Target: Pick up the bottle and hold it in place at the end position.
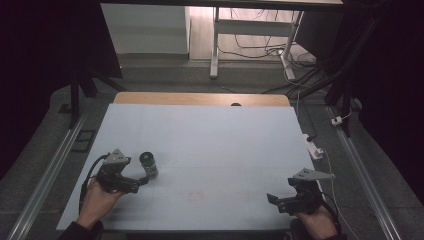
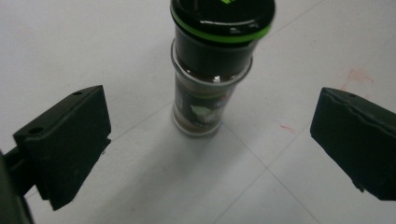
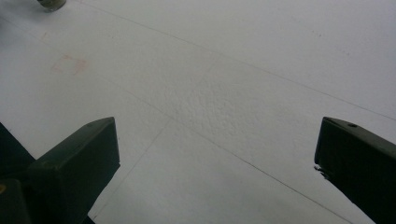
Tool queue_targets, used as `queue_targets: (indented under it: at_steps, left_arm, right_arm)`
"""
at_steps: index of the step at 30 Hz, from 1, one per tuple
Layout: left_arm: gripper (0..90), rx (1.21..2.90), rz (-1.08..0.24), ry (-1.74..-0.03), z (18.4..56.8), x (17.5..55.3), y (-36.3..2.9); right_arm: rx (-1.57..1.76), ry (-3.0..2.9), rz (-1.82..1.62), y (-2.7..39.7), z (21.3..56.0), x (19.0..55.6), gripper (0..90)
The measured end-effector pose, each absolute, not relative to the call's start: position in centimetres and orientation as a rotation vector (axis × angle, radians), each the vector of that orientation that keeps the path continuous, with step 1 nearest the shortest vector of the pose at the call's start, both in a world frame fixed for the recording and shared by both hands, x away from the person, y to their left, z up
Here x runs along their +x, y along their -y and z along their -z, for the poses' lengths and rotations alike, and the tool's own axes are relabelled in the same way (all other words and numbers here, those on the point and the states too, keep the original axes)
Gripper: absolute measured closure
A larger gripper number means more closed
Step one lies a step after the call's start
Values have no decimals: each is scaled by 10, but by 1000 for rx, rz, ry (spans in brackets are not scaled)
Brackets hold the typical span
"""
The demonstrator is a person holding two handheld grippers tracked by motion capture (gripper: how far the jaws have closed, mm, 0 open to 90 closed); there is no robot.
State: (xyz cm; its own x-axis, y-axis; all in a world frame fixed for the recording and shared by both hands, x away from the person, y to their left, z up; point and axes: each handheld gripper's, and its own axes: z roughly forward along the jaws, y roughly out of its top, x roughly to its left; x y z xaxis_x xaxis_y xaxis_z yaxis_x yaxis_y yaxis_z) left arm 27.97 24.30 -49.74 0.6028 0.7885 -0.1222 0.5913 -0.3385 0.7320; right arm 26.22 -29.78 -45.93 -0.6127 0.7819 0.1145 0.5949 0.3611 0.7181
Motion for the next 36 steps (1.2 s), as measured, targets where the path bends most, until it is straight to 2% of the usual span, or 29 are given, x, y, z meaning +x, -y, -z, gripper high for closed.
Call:
queue_targets:
  at_steps: [14,20,21,26,36]
  left_arm:
    - [10,2151,-322,-1048,509,303,-228]
    - [107,2171,-337,-1018,509,305,-226]
    - [170,2174,-339,-1010,509,305,-226]
    - [300,2198,-341,-1000,510,305,-225]
    - [486,2209,-336,-976,508,304,-224]
  right_arm:
    - [1229,-2378,-1098,298,460,262,0]
    - [1228,-2378,-1100,298,460,262,0]
    - [1227,-2378,-1100,298,459,262,0]
    - [1228,-2379,-1099,297,459,262,0]
    - [1223,-2383,-1095,297,459,262,0]
